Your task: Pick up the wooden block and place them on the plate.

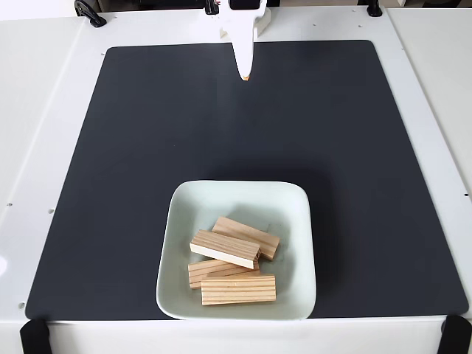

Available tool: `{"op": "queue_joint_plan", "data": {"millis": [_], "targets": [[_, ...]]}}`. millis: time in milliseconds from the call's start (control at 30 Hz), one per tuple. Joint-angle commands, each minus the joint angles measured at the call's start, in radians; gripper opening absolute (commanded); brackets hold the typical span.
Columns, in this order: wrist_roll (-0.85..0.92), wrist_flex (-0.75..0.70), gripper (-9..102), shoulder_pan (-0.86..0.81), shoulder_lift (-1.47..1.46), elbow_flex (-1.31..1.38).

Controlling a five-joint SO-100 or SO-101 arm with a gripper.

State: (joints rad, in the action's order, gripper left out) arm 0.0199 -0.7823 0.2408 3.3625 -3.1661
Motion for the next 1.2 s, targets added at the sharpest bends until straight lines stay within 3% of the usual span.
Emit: {"op": "queue_joint_plan", "data": {"millis": [0, 1167], "targets": [[0.005, 0.000, -1, -0.002, 0.006, 0.005], [0.005, 0.000, -1, -0.002, 0.006, 0.005]]}}
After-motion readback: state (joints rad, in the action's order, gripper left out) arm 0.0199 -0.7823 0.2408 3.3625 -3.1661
